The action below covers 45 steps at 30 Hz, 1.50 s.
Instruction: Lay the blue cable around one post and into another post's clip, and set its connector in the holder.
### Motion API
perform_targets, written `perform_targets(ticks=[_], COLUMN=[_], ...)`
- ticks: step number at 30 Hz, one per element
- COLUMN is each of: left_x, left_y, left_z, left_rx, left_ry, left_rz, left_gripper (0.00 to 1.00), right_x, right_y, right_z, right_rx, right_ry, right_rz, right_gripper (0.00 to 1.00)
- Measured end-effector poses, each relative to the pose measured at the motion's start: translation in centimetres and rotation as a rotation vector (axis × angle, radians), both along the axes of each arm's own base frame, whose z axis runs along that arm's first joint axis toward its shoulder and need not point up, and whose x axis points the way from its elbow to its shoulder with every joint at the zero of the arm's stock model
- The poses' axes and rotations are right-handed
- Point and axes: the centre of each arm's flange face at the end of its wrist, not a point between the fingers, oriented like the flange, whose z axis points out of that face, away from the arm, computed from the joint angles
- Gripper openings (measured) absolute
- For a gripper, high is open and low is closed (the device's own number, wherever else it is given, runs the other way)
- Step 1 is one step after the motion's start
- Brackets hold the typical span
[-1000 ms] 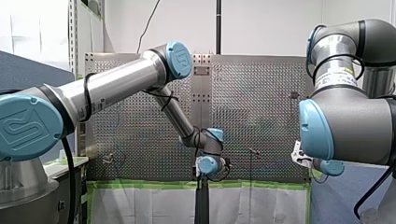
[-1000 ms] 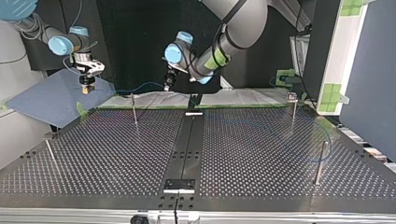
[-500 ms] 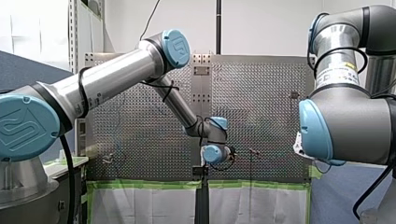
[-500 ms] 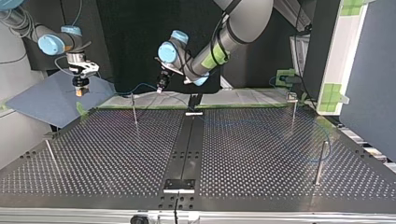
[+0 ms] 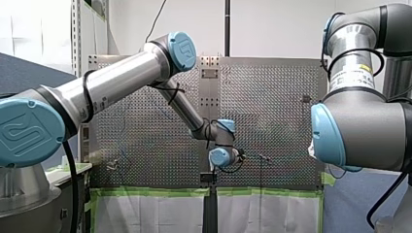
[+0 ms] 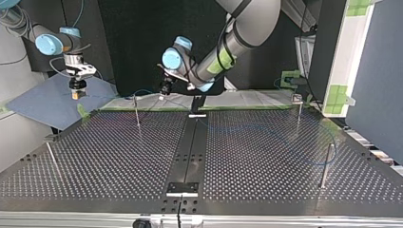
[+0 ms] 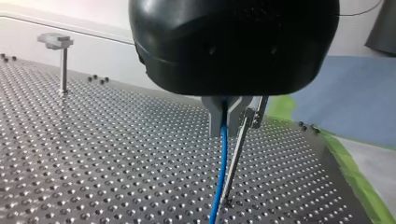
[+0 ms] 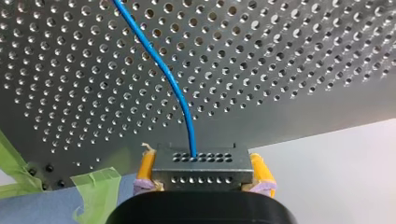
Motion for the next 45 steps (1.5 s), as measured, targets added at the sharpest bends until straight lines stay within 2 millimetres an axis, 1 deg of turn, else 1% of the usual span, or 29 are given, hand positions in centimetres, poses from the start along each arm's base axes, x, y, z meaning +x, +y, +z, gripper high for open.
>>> perform_targets(ticks=[11, 20, 22, 25, 30, 33, 45], left_x=[1.5, 2.2, 2.2, 1.8, 1.2, 1.3, 3.4], left_y=[1.2, 1.9, 2.0, 1.9, 1.9, 2.1, 3.0], left_z=[0.0, -0.2, -0.3, -0.8, -2.8, -3.7, -3.3], left_rx=[-0.016, -0.011, -0.009, -0.003, 0.012, 0.011, -0.012], left_ry=[0.007, 0.009, 0.011, 0.015, 0.033, 0.039, 0.042], left_rz=[0.024, 0.034, 0.030, 0.020, 0.006, 0.006, 0.024], left_gripper=[0.00, 0.00, 0.00, 0.00, 0.00, 0.00, 0.00], right_x=[0.1, 0.4, 0.5, 0.8, 1.1, 1.2, 1.3], right_y=[0.0, 0.0, 0.0, 0.1, 0.1, 0.1, 0.0], right_z=[0.0, 0.0, 0.0, 0.0, 0.0, 0.0, 0.1], right_rx=[-0.001, 0.000, 0.000, 0.000, 0.000, -0.001, -0.013], right_ry=[-0.009, -0.010, -0.010, -0.011, -0.014, -0.014, -0.023], right_rz=[0.002, 0.006, 0.007, 0.011, 0.017, 0.020, 0.018], right_gripper=[0.00, 0.00, 0.00, 0.00, 0.00, 0.00, 0.00])
